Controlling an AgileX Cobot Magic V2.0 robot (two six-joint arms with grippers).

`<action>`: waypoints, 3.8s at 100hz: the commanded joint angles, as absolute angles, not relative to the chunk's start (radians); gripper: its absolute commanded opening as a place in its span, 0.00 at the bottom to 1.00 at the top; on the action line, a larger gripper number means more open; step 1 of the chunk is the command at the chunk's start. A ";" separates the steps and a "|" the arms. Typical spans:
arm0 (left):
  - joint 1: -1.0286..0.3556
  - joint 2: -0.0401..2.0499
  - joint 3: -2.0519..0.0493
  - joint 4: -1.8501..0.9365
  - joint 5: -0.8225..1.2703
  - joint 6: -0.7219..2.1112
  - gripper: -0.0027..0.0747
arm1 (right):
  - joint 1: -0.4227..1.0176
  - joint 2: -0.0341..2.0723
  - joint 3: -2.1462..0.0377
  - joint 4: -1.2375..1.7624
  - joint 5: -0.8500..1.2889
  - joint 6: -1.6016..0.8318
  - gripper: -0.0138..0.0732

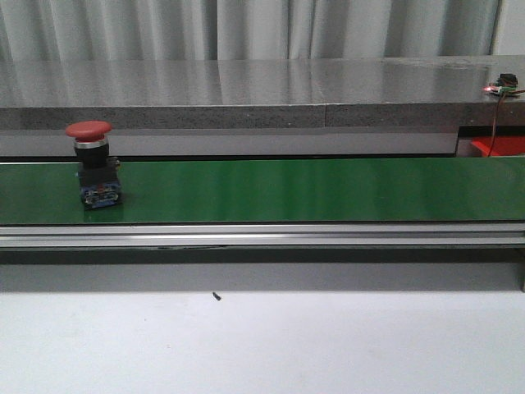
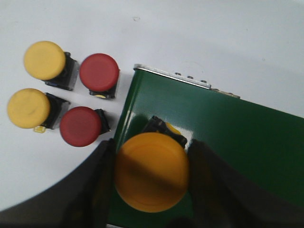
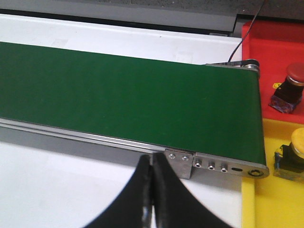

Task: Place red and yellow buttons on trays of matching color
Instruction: 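Place the yellow button on the belt and open the left gripper, then lower the right gripper onto the red button on the belt and grasp it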

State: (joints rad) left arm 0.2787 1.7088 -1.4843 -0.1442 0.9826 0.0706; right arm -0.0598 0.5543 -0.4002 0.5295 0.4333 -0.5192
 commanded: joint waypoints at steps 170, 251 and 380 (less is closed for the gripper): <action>0.065 0.937 -0.870 -0.284 0.783 0.272 0.01 | -0.056 0.559 -0.441 0.546 0.444 -0.526 0.08; 0.065 0.647 -0.723 -0.284 0.717 0.272 0.01 | 0.231 1.195 -1.070 0.498 0.681 -0.524 0.74; 0.065 0.647 -0.723 -0.284 0.717 0.272 0.01 | 0.487 1.745 -1.424 0.169 0.680 -0.177 0.51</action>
